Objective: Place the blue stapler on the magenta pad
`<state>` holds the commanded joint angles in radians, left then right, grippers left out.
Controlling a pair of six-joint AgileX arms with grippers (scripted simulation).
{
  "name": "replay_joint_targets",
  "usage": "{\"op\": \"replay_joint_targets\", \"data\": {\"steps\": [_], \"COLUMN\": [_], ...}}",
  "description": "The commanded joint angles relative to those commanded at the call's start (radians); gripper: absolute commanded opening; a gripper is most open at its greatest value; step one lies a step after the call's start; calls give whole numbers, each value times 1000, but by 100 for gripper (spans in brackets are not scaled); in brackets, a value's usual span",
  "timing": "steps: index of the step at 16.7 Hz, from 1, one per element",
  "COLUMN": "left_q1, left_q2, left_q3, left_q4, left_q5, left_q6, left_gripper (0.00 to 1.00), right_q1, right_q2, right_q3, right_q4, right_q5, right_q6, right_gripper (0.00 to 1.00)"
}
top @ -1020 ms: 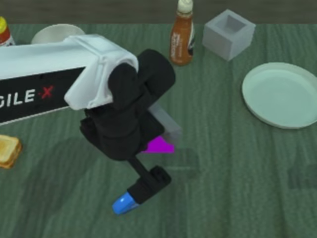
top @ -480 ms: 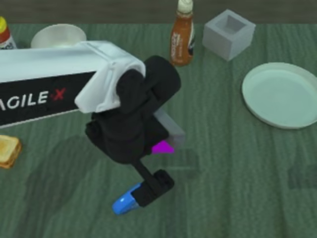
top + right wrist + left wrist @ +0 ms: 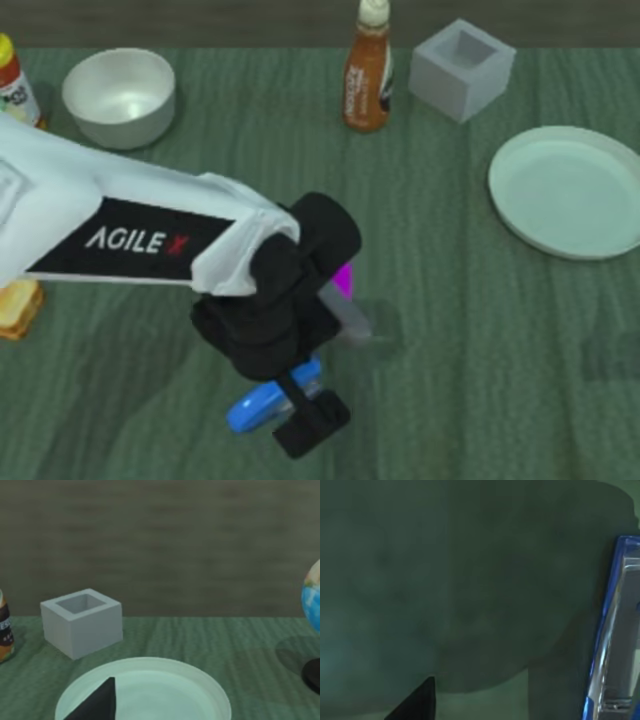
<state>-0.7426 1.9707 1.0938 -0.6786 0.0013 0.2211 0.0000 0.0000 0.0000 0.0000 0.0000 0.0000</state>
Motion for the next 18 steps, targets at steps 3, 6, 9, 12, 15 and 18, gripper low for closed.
{"op": "replay_joint_targets", "data": {"steps": [3,6,9,12,15,18], "left_q1": [0,0,0,0,0,0], "left_q2": [9,9,9,9,9,9], "left_q3": [-9,-9,-9,-9,-9,-9], "left_q4": [16,16,16,16,16,16], "left_q5": [0,0,0,0,0,0], "left_q6": [0,0,0,0,0,0], "left_gripper": [100,92,70,47,25,2], "right_q1": [0,0,0,0,0,0], "right_q2": [0,0,0,0,0,0], "right_q3": [0,0,0,0,0,0], "right_q4": [0,0,0,0,0,0], "right_q5": [0,0,0,0,0,0], "right_q6": [0,0,0,0,0,0], "right_gripper": [100,100,100,100,100,100]}}
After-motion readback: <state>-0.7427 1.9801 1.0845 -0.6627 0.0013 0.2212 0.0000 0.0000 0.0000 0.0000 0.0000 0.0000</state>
